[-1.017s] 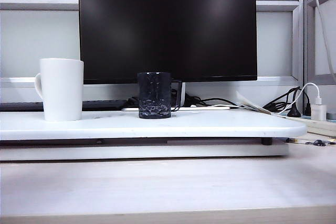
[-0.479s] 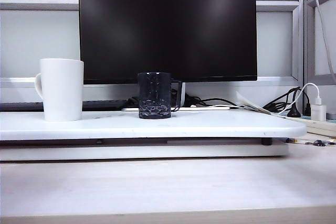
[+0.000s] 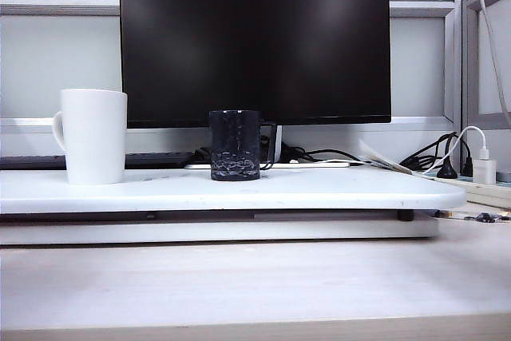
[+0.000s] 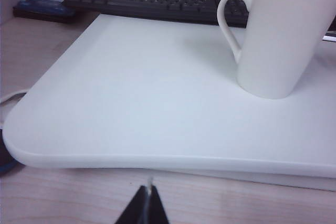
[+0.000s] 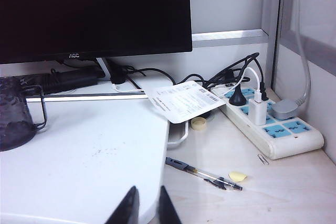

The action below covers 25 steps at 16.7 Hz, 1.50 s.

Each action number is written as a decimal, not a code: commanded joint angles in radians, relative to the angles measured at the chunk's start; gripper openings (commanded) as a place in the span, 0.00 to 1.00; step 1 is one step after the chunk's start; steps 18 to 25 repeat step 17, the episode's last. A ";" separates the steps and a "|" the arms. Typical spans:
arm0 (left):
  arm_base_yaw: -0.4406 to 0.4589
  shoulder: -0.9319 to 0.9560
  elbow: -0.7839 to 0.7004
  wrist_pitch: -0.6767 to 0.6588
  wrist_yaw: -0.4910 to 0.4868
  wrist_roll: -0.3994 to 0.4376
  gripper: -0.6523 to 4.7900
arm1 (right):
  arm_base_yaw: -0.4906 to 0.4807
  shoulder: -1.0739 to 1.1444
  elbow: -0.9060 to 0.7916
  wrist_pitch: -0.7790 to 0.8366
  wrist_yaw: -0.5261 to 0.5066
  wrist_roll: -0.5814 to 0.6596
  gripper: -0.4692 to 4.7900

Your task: Carefully pick up the black cup and pour some water from the black cup into the white cup.

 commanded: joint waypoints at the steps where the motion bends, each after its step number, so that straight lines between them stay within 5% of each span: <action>1: 0.000 0.000 -0.006 -0.005 -0.001 0.004 0.11 | 0.001 0.000 -0.007 -0.009 0.000 0.000 0.19; 25: 0.000 0.000 -0.006 -0.002 0.009 0.004 0.11 | 0.000 0.000 -0.007 -0.009 0.000 0.000 0.19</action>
